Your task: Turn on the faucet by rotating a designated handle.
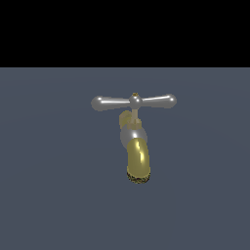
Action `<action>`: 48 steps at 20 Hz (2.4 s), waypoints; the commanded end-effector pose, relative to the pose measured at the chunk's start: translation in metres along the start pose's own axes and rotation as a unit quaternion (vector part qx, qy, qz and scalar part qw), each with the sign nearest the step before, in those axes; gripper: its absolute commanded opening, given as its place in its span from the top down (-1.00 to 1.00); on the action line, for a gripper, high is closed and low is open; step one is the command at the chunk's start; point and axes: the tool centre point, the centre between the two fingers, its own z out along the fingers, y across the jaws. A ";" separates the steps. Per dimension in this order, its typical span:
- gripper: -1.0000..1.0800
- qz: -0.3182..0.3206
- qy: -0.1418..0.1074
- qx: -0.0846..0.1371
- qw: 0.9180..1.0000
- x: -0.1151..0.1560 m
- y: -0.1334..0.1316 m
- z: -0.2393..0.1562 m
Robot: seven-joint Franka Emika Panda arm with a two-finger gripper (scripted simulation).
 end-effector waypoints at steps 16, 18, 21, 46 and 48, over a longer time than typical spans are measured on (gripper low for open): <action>1.00 -0.066 0.001 -0.001 0.998 0.002 0.018 0.022; 1.00 -0.085 0.002 -0.001 0.996 0.002 0.023 0.028; 1.00 -0.118 0.002 -0.002 0.993 0.004 0.031 0.039; 1.00 -0.402 0.008 -0.007 0.916 0.048 0.100 0.134; 1.00 -0.423 0.008 -0.008 0.906 0.053 0.105 0.142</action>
